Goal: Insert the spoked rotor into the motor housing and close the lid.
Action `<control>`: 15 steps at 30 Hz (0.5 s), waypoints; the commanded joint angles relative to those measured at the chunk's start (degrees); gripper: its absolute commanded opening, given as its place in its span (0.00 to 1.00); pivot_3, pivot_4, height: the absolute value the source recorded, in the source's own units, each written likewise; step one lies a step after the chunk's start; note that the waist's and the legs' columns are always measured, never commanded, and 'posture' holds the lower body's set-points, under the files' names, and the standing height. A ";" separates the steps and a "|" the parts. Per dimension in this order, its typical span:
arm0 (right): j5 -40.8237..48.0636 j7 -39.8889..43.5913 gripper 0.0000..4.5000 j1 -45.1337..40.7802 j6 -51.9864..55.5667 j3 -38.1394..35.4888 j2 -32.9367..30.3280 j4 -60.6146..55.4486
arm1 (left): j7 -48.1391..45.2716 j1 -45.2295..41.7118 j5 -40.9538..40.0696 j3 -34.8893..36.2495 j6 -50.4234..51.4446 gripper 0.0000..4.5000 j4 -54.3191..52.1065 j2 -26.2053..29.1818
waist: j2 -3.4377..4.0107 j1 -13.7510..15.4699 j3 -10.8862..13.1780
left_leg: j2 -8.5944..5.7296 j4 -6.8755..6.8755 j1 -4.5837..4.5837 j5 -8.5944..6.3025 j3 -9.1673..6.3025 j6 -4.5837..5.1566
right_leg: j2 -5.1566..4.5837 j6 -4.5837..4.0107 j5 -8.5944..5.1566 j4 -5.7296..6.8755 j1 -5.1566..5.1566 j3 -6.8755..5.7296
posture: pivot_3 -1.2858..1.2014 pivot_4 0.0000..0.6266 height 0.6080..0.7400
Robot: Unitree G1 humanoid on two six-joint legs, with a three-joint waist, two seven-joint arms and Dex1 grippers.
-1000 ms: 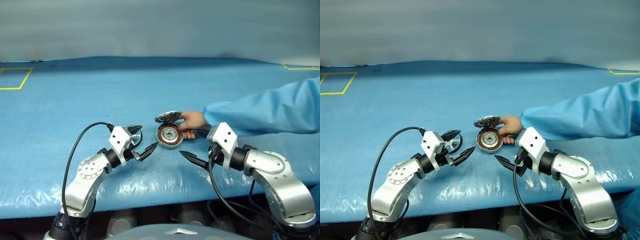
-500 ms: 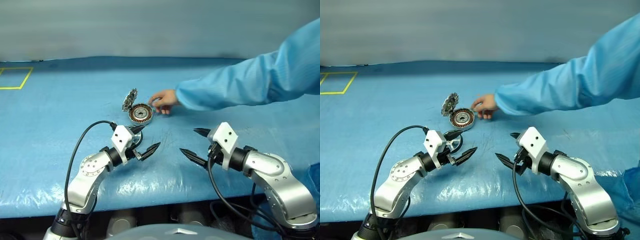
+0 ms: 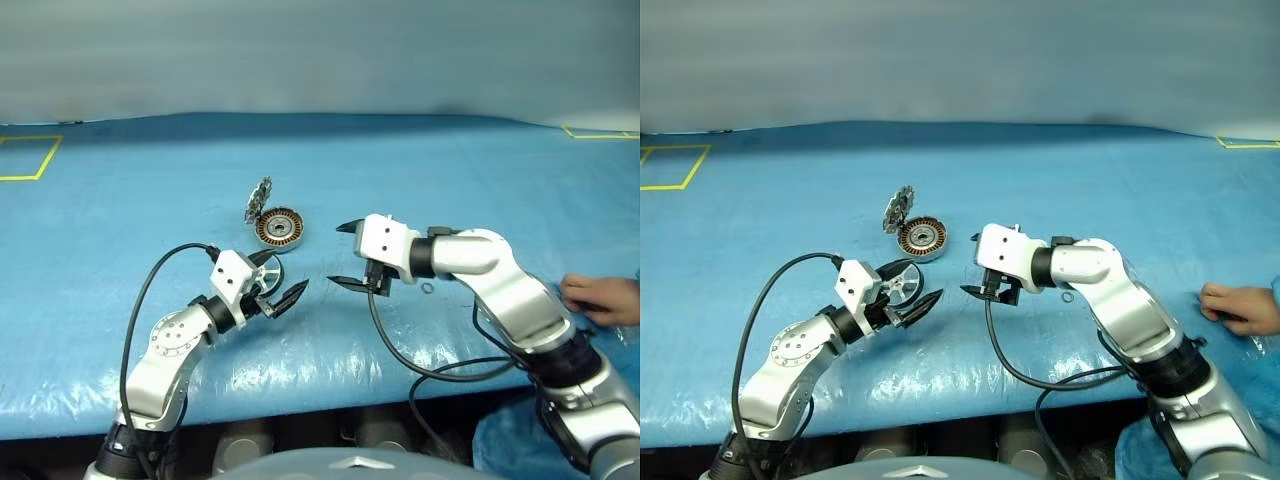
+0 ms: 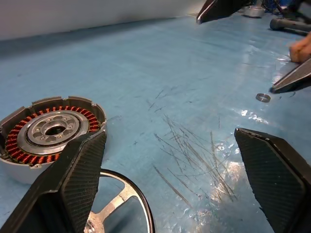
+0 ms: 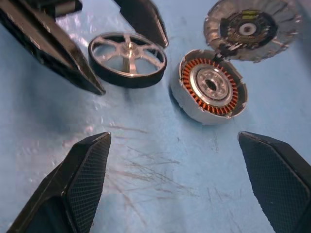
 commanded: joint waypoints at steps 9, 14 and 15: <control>-21.93 -0.50 0.98 -27.50 -40.13 15.26 18.28 48.25 | 5.32 8.62 -0.04 4.49 -3.32 1.00 -7.26 -0.84 | 0.08 -0.67 0.05 | 0.11 -0.11 -0.02 0.02 0.10 -0.03 | 0.07 -0.05 0.32 0.03 -0.08 0.01 | 0.52 0.24 1.00; -28.99 -7.09 0.98 -33.04 -49.42 17.44 24.40 62.59 | 7.06 11.87 0.45 4.18 -3.26 1.00 -9.58 -1.38 | 0.11 -0.50 0.07 | 0.08 -0.08 -0.05 0.03 0.23 -0.06 | -0.03 -0.04 0.33 0.01 -0.11 0.06 | 0.52 0.24 1.00; -30.00 -8.36 0.98 -33.94 -50.41 17.60 25.34 64.92 | 7.32 12.20 0.51 4.18 -3.24 1.00 -9.80 -1.45 | 0.12 -0.52 0.08 | 0.08 -0.08 -0.05 0.03 0.24 -0.06 | -0.04 -0.04 0.33 0.01 -0.11 0.06 | 0.52 0.24 1.00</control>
